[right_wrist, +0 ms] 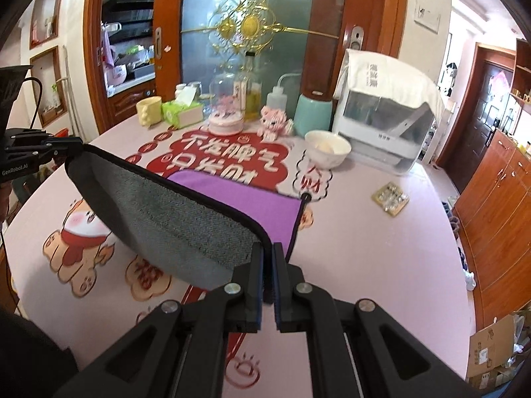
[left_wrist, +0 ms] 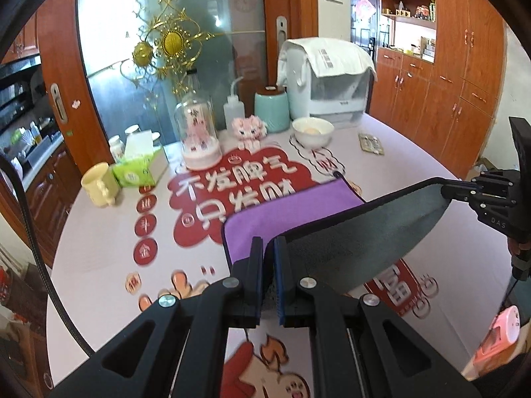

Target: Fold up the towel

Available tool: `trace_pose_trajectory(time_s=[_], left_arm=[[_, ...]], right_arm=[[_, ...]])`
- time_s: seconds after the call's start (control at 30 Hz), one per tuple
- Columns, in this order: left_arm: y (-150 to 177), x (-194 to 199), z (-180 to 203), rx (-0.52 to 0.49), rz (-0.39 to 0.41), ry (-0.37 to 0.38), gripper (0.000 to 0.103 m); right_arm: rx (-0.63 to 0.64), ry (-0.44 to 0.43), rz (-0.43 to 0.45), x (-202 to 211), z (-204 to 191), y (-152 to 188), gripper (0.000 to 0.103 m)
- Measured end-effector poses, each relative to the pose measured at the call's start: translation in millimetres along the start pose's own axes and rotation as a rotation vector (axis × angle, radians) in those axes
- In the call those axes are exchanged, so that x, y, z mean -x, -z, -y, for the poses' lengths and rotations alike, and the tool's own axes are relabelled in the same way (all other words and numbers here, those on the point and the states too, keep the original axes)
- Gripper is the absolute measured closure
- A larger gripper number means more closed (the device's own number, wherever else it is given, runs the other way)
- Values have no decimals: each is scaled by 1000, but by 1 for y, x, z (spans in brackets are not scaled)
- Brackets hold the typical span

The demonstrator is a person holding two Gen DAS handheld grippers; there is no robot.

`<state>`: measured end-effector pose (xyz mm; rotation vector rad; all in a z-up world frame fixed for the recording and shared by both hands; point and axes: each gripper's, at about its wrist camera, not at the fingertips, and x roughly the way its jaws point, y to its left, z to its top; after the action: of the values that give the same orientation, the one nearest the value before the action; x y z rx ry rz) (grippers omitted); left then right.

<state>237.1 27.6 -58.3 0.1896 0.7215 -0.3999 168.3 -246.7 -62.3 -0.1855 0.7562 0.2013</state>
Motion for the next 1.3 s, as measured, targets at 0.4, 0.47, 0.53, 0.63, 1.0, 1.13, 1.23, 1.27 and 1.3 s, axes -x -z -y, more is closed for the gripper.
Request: trace_pose_trajectory(time_s=[0.4, 0.47, 0.53, 0.63, 1.0, 1.13, 1.23, 1.27, 1.3], left_arm=[[-33, -53, -12, 31, 40, -54, 98], [-37, -68, -15, 42, 38, -67, 98], [-40, -79, -17, 55, 33, -76, 98], [-42, -97, -22, 79, 20, -89, 98], [-35, -166, -36, 142, -79, -129, 98], [-31, -186, -40, 159, -116, -137, 98], [-28, -198, -44, 169, -134, -142, 98], [-27, -200, -44, 172, -137, -144, 98], [-26, -205, -44, 176, -142, -147, 97]], right_arm=[[-24, 17, 49, -54, 28, -37, 99], [-28, 13, 49, -65, 31, -41, 99], [-29, 10, 44, -78, 34, -43, 99], [-28, 0, 36, -98, 38, -47, 99], [-53, -29, -24, -166, 49, -48, 99], [-58, -42, -56, -189, 50, -45, 99], [-61, -47, -76, -202, 49, -42, 99], [-64, -48, -82, -206, 50, -42, 99], [-67, -50, -89, -209, 50, -41, 99]])
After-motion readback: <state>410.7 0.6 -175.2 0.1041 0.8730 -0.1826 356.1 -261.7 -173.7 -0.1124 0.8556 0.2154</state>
